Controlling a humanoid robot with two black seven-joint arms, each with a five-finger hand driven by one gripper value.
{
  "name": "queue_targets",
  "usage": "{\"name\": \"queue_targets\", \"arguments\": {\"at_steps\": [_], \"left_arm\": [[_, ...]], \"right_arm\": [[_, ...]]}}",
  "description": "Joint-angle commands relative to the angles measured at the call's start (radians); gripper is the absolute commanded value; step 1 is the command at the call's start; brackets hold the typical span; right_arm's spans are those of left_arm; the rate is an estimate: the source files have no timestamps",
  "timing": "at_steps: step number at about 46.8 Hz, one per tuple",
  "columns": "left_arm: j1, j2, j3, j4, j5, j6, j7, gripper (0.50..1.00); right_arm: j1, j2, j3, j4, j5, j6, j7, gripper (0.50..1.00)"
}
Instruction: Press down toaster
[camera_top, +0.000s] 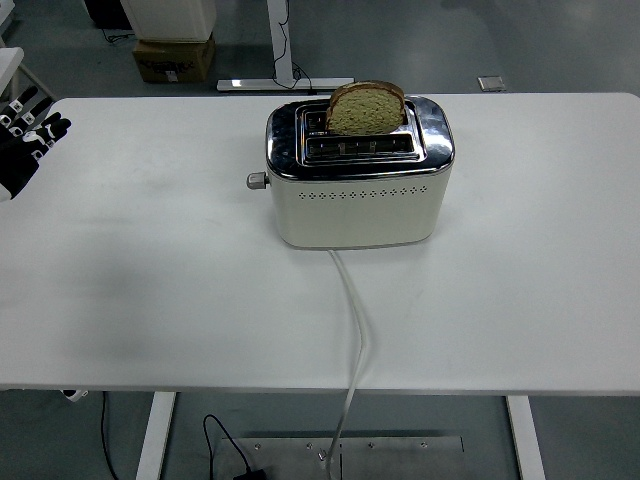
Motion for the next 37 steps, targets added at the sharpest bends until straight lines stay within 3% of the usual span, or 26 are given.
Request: {"name": "queue_targets", "arguments": {"at_steps": [1,37], "left_arm": [[0.000,0.000,0.001,0.000,0.003,0.000,0.000,1.000],[0.006,0.000,-0.002,0.000,0.006,-0.006,-0.002,1.000]], "right_arm": [[0.000,0.000,0.000,0.000,0.000,0.000,0.000,0.998],[0.002,0.000,0.000,0.000,0.000,0.000,0.000,0.998]]}}
